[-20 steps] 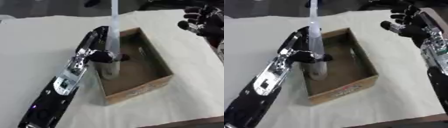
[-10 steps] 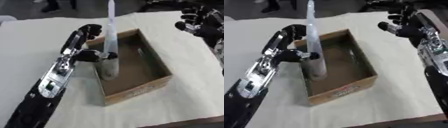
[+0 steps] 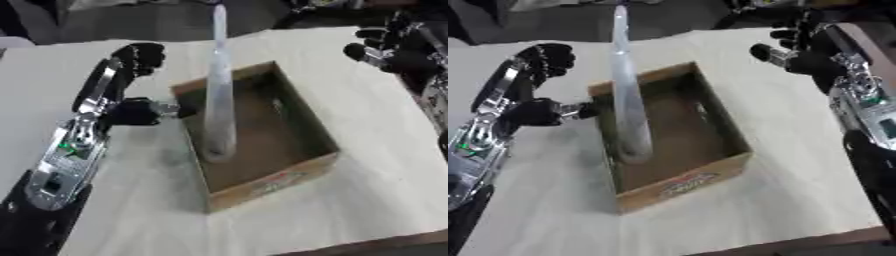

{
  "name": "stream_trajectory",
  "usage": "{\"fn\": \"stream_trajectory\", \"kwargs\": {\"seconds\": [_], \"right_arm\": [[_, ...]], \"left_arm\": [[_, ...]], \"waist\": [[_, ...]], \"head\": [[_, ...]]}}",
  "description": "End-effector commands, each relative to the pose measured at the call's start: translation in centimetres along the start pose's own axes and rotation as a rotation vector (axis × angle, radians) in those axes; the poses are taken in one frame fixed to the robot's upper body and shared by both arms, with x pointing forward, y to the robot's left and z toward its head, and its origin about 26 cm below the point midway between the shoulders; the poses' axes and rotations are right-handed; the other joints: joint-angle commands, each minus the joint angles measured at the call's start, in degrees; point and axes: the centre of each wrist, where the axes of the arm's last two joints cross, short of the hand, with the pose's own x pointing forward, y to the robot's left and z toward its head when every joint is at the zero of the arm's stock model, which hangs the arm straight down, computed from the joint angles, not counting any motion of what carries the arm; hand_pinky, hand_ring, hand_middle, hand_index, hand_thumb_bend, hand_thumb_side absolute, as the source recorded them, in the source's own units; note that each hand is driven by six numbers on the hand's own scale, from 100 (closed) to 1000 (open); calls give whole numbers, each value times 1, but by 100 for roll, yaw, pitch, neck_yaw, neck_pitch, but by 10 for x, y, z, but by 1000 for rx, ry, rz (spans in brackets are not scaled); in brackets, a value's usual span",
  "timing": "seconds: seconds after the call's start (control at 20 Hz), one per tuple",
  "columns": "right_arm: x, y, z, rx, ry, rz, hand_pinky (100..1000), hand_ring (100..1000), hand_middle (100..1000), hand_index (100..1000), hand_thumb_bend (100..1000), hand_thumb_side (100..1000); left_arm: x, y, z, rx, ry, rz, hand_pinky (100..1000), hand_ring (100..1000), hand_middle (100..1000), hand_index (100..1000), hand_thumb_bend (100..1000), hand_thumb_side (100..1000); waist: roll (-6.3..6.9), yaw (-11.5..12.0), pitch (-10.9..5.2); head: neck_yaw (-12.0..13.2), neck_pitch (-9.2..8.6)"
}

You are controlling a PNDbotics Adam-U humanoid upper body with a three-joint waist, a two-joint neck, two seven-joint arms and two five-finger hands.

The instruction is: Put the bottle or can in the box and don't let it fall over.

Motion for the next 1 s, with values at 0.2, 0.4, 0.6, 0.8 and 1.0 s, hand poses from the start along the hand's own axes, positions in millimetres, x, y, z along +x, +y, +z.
{"fn": "stream_trajectory", "kwargs": {"seconds": [0.2,0.4,0.6,0.8,1.0], "right_arm": [[17,-13,-1,-17,-40,32,962,844,767,953,675,163],[17,-14,-1,-19,-39,36,962,844,767,953,674,160],[19,-15,-1,-18,-43,38,963,844,767,953,674,160],[20,-16,-1,-22,-44,40,963,844,767,954,675,160],[20,-19,0,-31,-44,42,964,844,767,954,679,158]], "left_arm": [[8,47,27,166,-16,-9,851,769,681,782,1000,178],[11,75,45,281,-16,-53,851,770,683,784,1000,182],[13,103,65,413,-17,-105,843,768,682,784,1000,176],[3,129,89,564,33,-154,835,766,681,783,1000,176],[-14,151,111,721,96,-183,832,763,682,786,1000,172]], "waist": [[13,51,-157],[24,85,-189],[20,124,-203],[9,163,-210],[-14,198,-221]], "head": [[-56,10],[-91,49],[-124,54],[-161,56],[-170,66]]}}
